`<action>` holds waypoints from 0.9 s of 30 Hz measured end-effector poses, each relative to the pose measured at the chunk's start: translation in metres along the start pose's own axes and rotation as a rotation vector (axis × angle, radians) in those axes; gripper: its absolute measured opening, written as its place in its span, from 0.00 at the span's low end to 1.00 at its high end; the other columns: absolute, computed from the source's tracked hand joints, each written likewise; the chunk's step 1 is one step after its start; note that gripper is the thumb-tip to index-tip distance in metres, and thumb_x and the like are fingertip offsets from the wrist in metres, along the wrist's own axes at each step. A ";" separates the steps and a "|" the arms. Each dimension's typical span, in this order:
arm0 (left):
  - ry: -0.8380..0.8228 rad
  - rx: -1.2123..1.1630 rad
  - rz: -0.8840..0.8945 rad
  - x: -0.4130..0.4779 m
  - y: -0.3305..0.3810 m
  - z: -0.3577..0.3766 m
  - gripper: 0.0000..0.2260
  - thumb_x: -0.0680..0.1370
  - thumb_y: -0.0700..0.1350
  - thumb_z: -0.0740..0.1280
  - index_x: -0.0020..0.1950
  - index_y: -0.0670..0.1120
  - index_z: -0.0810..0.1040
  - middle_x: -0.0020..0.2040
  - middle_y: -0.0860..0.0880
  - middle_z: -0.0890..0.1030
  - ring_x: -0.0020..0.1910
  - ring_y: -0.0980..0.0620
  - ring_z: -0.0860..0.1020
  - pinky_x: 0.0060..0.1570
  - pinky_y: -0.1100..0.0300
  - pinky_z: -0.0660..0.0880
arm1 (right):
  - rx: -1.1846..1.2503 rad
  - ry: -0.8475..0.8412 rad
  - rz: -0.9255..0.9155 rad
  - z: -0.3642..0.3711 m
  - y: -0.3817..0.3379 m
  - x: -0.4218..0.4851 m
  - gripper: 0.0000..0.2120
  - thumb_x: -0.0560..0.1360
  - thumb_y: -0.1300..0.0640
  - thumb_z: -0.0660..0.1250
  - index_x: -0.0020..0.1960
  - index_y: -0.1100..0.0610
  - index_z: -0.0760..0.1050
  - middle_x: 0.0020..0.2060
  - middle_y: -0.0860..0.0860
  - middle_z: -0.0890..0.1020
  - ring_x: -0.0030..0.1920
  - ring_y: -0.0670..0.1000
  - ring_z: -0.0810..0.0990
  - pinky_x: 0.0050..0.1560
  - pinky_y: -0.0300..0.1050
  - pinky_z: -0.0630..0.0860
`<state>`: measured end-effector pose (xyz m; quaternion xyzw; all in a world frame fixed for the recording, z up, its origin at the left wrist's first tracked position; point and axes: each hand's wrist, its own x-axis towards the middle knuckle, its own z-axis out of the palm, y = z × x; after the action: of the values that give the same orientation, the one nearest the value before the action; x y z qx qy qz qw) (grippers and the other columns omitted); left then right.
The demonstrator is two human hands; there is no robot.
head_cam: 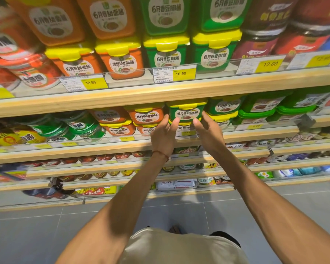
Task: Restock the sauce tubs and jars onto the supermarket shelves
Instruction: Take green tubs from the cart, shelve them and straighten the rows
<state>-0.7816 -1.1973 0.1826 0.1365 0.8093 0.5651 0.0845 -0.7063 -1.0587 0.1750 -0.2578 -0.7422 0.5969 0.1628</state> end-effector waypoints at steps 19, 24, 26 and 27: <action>0.180 0.161 0.049 -0.001 0.010 0.017 0.19 0.83 0.55 0.62 0.40 0.42 0.70 0.32 0.40 0.74 0.36 0.41 0.71 0.36 0.51 0.62 | -0.351 0.189 -0.129 0.010 0.002 0.012 0.15 0.81 0.40 0.55 0.46 0.51 0.64 0.31 0.48 0.67 0.41 0.58 0.68 0.43 0.50 0.61; 0.173 0.154 0.007 -0.005 0.013 0.019 0.26 0.79 0.65 0.57 0.51 0.43 0.78 0.37 0.40 0.78 0.42 0.39 0.74 0.41 0.52 0.68 | -0.679 0.198 -0.212 0.007 0.002 0.013 0.15 0.86 0.50 0.56 0.50 0.60 0.72 0.32 0.44 0.60 0.39 0.55 0.67 0.33 0.47 0.52; 0.135 0.150 -0.001 -0.006 0.014 0.018 0.24 0.82 0.62 0.59 0.60 0.43 0.80 0.50 0.38 0.83 0.52 0.38 0.79 0.50 0.52 0.72 | -0.643 0.179 -0.189 0.005 0.000 0.013 0.14 0.86 0.51 0.56 0.52 0.60 0.74 0.32 0.44 0.62 0.39 0.56 0.69 0.35 0.47 0.50; 0.112 0.156 -0.018 -0.007 0.014 0.016 0.25 0.82 0.62 0.58 0.65 0.44 0.79 0.57 0.40 0.83 0.57 0.40 0.79 0.55 0.54 0.73 | -0.575 0.162 -0.157 0.005 -0.002 0.012 0.13 0.85 0.50 0.57 0.53 0.59 0.75 0.32 0.44 0.65 0.39 0.55 0.71 0.35 0.45 0.53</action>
<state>-0.7681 -1.1805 0.1898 0.1037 0.8555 0.5062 0.0332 -0.7186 -1.0561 0.1752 -0.2818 -0.8829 0.3254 0.1873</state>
